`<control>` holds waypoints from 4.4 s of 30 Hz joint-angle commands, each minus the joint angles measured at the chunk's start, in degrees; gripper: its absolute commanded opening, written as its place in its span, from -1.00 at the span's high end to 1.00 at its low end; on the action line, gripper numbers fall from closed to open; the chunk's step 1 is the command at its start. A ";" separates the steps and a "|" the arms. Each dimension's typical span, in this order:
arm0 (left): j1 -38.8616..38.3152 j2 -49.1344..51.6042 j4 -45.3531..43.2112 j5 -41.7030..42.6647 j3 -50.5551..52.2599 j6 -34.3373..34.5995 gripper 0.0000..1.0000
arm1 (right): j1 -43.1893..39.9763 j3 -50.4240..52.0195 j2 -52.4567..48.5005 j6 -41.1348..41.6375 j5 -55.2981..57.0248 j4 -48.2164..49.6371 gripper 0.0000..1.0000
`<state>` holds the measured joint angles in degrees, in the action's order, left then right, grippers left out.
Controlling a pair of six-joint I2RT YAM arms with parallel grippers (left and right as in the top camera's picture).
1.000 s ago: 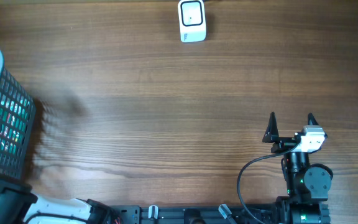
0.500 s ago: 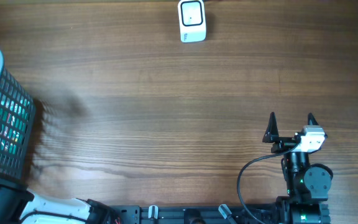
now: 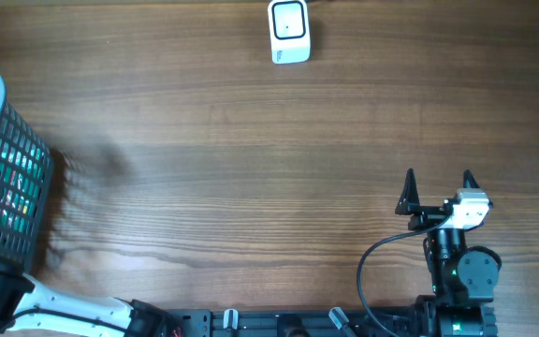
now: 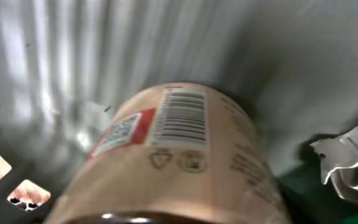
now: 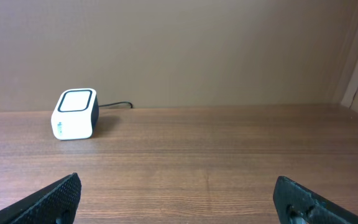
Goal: Scan the item barcode
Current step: 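Grasp the green-lidded jar inside the basket with the left gripper, then carry the jar to the scanner and hold its barcode facing it, then set the green-lidded jar down on the table with the left gripper, then reach into the basket and grasp the green 3M gloves pack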
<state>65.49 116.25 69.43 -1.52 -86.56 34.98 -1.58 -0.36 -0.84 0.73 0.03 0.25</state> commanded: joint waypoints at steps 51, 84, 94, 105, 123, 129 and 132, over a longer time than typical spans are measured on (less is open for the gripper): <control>-108.72 9.62 5.20 14.95 -23.47 -51.45 0.06 | 0.28 0.07 0.42 -0.68 -0.52 0.13 -0.99; -112.48 -17.25 -1.99 -26.69 -12.09 -58.58 -1.00 | 0.28 0.07 0.42 -0.70 -0.52 0.13 -1.00; -62.07 -49.68 -10.23 -10.21 -12.07 -20.87 -1.00 | 0.28 0.07 0.42 -0.70 -0.52 0.13 -0.99; -8.44 -28.65 -3.56 22.16 -11.98 -8.81 -1.00 | 0.28 0.07 0.42 -0.70 -0.52 0.13 -0.99; -0.44 -3.21 -12.04 15.78 -11.82 -22.84 -1.00 | 0.28 0.07 0.42 -0.70 -0.52 0.13 -1.00; -0.46 -0.92 -18.16 12.59 -9.05 -23.04 -1.00 | 0.28 0.07 0.42 -0.68 -0.52 0.13 -0.99; -0.50 -0.28 -21.70 12.59 -7.28 -22.99 -1.00 | 0.28 0.07 0.42 -0.70 -0.52 0.13 -0.99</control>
<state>65.06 114.89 49.56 11.81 -95.77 13.04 -1.58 -0.36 -0.78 0.73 0.01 0.10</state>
